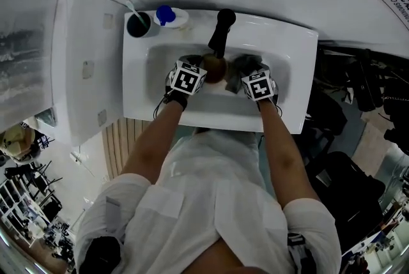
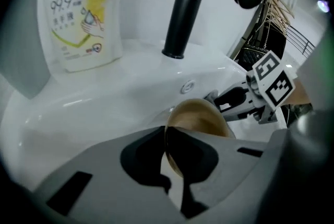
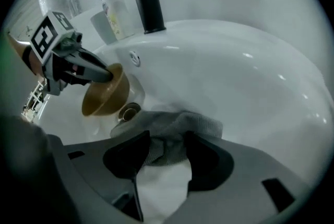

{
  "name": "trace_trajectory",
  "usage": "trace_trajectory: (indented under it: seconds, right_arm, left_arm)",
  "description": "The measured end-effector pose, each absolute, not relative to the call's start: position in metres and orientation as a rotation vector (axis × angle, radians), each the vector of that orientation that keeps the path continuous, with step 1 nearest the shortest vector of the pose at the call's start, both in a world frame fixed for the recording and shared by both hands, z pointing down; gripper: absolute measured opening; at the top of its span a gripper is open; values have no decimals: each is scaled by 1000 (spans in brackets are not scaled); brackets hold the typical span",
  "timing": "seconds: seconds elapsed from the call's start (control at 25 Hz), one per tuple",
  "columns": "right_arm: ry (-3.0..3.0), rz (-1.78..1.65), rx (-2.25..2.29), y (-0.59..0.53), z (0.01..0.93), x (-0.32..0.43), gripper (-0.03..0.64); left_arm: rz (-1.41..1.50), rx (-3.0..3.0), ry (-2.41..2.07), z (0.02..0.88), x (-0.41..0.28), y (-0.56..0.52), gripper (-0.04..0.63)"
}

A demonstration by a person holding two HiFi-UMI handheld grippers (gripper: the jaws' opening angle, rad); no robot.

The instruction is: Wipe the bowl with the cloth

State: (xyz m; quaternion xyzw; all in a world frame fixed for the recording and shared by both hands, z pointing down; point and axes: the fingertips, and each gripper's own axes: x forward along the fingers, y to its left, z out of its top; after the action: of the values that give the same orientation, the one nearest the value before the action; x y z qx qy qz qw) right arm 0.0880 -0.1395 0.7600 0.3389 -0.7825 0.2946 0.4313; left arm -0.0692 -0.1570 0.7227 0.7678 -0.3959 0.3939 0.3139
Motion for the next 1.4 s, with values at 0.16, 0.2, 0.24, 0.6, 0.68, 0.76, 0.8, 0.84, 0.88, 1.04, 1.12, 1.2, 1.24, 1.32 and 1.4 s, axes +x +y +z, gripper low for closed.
trace_trajectory:
  seconds: [0.16, 0.2, 0.24, 0.6, 0.68, 0.76, 0.8, 0.84, 0.88, 1.04, 1.12, 1.2, 1.24, 1.32, 1.4]
  right_arm:
    - [-1889, 605, 844, -145, 768, 88, 196]
    - [-1875, 572, 834, -146, 769, 89, 159]
    - [-1866, 556, 819, -146, 770, 89, 114]
    - [-2162, 718, 1031, -146, 656, 68, 43]
    - [-2270, 717, 1026, -138, 609, 50, 43]
    - [-2345, 685, 976, -126, 575, 29, 44]
    - [-2365, 661, 944, -120, 564, 19, 43]
    - [-2379, 635, 912, -116, 555, 8, 44]
    - [-2390, 610, 880, -112, 549, -3, 44]
    - [-2376, 583, 794, -108, 547, -36, 44]
    - [-2309, 642, 775, -107, 560, -41, 44]
    - [-2241, 712, 765, -105, 569, -41, 44]
    - [-2210, 734, 769, -103, 572, -38, 43]
    - [-2158, 751, 792, -101, 577, -31, 43]
    - [-2116, 753, 823, -99, 581, -24, 44]
  left_arm:
    - [1027, 1991, -1074, 701, -84, -153, 18]
    - [1023, 1986, -1079, 696, -86, -153, 18]
    - [1018, 1978, -1087, 693, -88, -153, 18]
    - [964, 1892, -1197, 663, -113, -153, 18]
    - [947, 1892, -1209, 654, -114, -153, 18]
    - [927, 1895, -1218, 645, -113, -153, 18]
    - [919, 1895, -1224, 641, -112, -154, 18]
    - [915, 1895, -1231, 638, -111, -154, 18]
    - [914, 1895, -1236, 634, -110, -154, 18]
    - [905, 1931, -1217, 616, -96, -152, 18]
    - [882, 1959, -1193, 606, -85, -148, 18]
    - [860, 1982, -1165, 597, -76, -142, 18]
    - [854, 1994, -1150, 593, -72, -138, 18]
    - [850, 2021, -1119, 587, -64, -131, 18]
    - [852, 2048, -1084, 582, -56, -123, 23]
